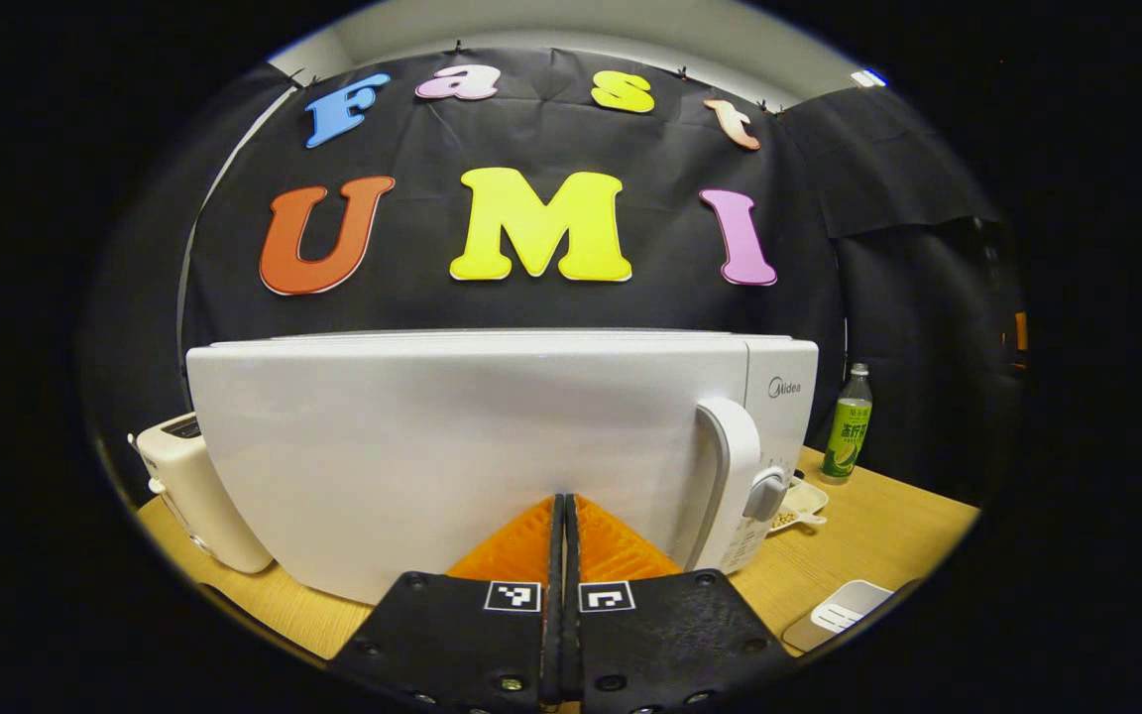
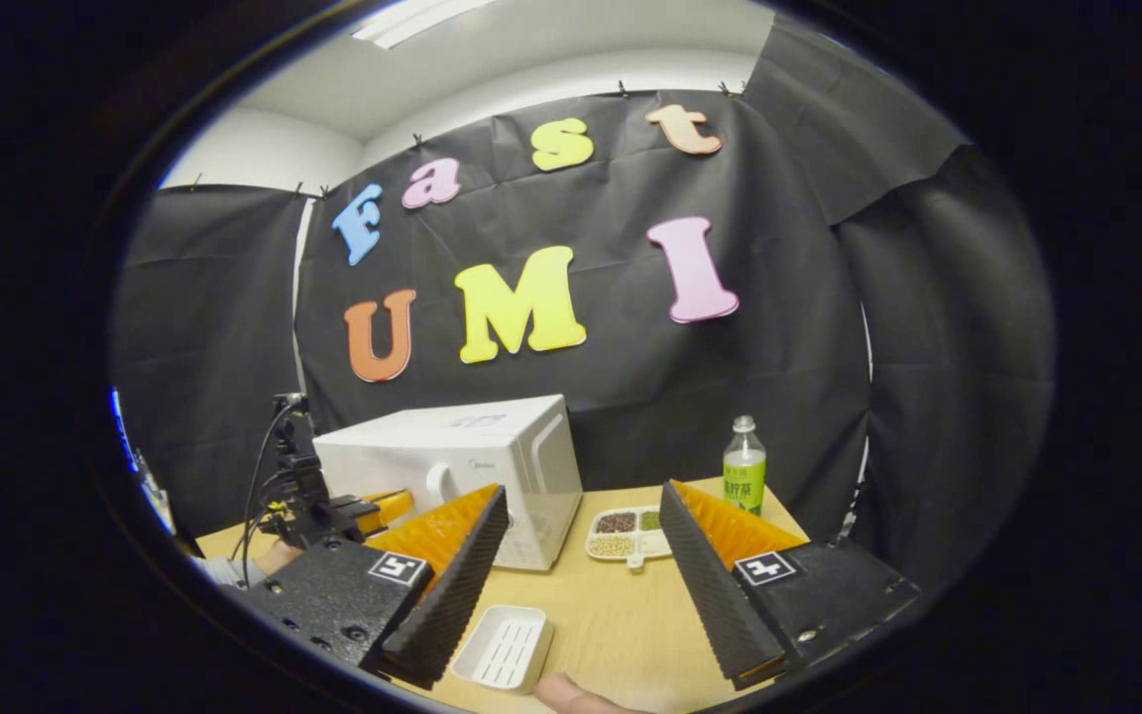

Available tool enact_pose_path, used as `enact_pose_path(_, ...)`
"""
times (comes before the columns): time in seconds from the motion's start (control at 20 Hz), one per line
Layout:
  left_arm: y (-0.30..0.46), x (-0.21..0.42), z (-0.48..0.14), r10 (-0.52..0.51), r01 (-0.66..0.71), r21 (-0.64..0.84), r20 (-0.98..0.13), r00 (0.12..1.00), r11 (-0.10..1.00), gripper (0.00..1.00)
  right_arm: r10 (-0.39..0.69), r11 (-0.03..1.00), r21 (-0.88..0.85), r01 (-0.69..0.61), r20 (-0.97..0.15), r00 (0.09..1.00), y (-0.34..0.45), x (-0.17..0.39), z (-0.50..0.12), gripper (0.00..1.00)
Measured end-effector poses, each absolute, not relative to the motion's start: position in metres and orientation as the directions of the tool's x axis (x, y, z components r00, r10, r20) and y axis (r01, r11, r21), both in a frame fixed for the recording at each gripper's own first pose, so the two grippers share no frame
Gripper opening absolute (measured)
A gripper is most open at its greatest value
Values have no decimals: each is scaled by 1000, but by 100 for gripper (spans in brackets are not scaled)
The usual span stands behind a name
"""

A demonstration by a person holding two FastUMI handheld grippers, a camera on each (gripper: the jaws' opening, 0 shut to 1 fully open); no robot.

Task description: Open the microwave oven with the left hand, put the food in, and close the microwave oven.

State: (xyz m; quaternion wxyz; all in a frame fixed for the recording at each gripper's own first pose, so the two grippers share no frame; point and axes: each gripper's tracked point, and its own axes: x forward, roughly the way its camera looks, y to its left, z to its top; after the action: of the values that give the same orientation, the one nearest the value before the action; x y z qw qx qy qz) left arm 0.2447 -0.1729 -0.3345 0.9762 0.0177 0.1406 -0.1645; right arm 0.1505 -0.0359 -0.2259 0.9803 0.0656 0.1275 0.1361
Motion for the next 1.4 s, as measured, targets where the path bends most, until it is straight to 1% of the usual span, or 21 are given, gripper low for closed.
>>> enact_pose_path(0.15, -174, 242, -337, -315, 322, -25, -294, 903, 946, 0, 287, 953, 174, -249, -245, 926, -33, 147, -227, 98)
enact_pose_path(0.2, -173, 240, -337, -315, 320, -32, -303, 900, 947, 0, 285, 953, 173, -247, -248, 926, -33, 145, -227, 92)
enact_pose_path(0.25, -173, 236, -336, -311, 315, -38, -311, 898, 948, 0, 281, 955, 170, -244, -249, 927, -33, 143, -225, 98)
enact_pose_path(0.45, -177, 208, -313, -350, 340, -88, -291, 890, 936, 2, 249, 966, 134, -220, -258, 934, -35, 131, -220, 98)
enact_pose_path(0.5, -179, 199, -307, -368, 351, -111, -287, 884, 930, 6, 243, 968, 129, -215, -267, 933, -33, 127, -220, 98)
enact_pose_path(0.55, -181, 188, -299, -383, 361, -128, -282, 880, 924, 14, 242, 968, 127, -215, -272, 931, -31, 122, -219, 98)
enact_pose_path(0.6, -182, 177, -290, -394, 369, -140, -272, 878, 919, 31, 240, 969, 125, -213, -275, 931, -28, 118, -216, 98)
enact_pose_path(0.65, -182, 169, -282, -391, 367, -138, -266, 881, 920, 45, 239, 970, 122, -212, -273, 932, -26, 114, -212, 98)
enact_pose_path(0.7, -178, 159, -275, -381, 360, -126, -276, 882, 924, 72, 237, 970, 115, -213, -271, 933, -24, 109, -209, 98)
enact_pose_path(0.75, -176, 148, -268, -377, 359, -115, -284, 881, 926, 93, 234, 971, 107, -213, -265, 935, -22, 103, -205, 98)
enact_pose_path(0.8, -172, 138, -261, -361, 344, -109, -296, 884, 933, 95, 225, 973, 101, -206, -255, 940, -22, 98, -200, 98)
enact_pose_path(0.9, -166, 114, -241, -336, 318, -109, -304, 891, 942, 95, 210, 977, 93, -193, -236, 949, -20, 88, -189, 98)
enact_pose_path(1.1, -157, 64, -194, -320, 294, -132, -283, 904, 947, 95, 154, 988, 62, -145, -190, 970, -22, 63, -164, 98)
enact_pose_path(1.15, -154, 53, -181, -318, 294, -126, -273, 908, 948, 95, 136, 990, 52, -129, -177, 975, -23, 55, -158, 92)
enact_pose_path(1.25, -153, 30, -155, -321, 309, -87, -252, 913, 947, 95, 104, 994, 56, -96, -166, 981, -24, 42, -147, 91)
enact_pose_path(1.3, -149, 17, -141, -313, 309, -55, -237, 920, 950, 95, 98, 994, 61, -89, -168, 981, -19, 33, -144, 98)
enact_pose_path(1.35, -144, 5, -129, -299, 300, -28, -220, 929, 953, 95, 104, 994, 58, -95, -172, 980, -13, 24, -141, 98)
enact_pose_path(1.4, -137, -8, -116, -278, 284, 1, -200, 940, 959, 95, 107, 993, 57, -99, -174, 979, -7, 16, -138, 91)
